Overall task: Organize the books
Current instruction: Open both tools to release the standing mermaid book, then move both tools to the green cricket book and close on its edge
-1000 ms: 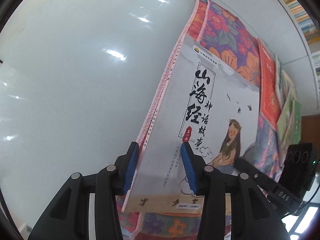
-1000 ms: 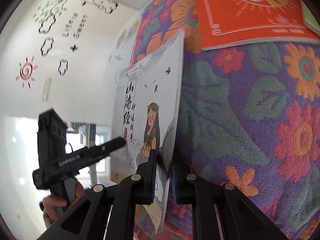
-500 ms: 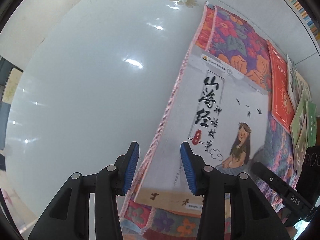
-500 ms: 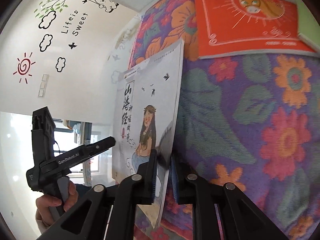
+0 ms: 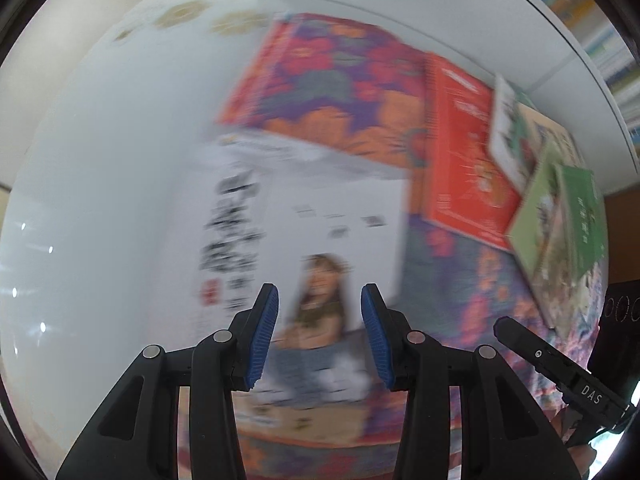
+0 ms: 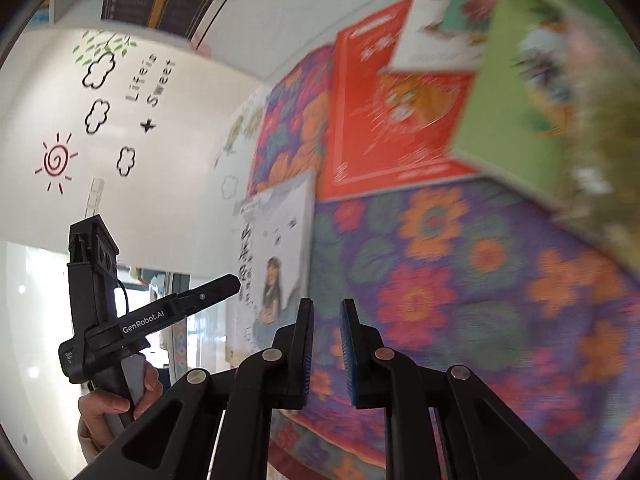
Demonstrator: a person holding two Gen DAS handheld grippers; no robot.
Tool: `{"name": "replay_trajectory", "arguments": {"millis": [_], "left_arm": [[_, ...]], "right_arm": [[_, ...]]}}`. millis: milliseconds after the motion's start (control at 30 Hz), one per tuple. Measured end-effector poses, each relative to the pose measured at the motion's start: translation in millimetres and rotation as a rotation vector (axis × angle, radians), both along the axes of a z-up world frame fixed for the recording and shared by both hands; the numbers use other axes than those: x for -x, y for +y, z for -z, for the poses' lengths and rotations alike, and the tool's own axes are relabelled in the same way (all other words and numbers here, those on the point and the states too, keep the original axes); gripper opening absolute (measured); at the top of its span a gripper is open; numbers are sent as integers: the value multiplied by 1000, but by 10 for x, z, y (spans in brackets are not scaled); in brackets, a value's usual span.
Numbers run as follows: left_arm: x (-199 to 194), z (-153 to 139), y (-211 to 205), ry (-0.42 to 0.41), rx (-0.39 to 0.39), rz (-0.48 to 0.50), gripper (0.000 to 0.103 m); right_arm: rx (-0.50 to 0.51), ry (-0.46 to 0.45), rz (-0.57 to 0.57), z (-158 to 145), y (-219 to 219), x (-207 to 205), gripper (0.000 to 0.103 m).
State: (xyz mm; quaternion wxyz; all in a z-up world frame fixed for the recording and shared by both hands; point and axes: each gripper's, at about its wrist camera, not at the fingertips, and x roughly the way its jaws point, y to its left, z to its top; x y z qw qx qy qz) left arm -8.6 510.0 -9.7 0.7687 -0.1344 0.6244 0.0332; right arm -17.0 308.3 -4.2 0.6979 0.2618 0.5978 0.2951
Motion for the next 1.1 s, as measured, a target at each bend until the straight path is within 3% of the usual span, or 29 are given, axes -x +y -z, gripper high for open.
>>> {"name": "replay_trajectory", "arguments": {"millis": [133, 333, 533, 567, 633, 667, 900, 1100], "left_arm": [[-224, -20, -491, -26, 28, 78, 41], [-774, -15, -1302, -93, 185, 203, 40], [-1196, -218, -2046, -172, 261, 337, 40], [-1295, -244, -2166, -184, 261, 361, 40], [-1481, -268, -2390, -197, 243, 408, 40], [-1591, -265, -2530, -200, 228, 434, 40], [-1943, -81, -2921, -186, 155, 472, 40], [-1910, -4, -3100, -162, 63, 501, 40]], "right_arm": [[16, -8, 74, -33, -491, -29, 13], [46, -15, 209, -56, -1255, -68, 13], [53, -20, 313, -77, -1919, -140, 14], [53, -21, 328, -87, -2006, -159, 16], [53, -22, 369, -72, -2182, -191, 37], [45, -25, 379, -64, -2225, -202, 39], [5, -52, 387, -59, -2458, -289, 40], [-16, -74, 433, 4, -2632, -280, 40]]}}
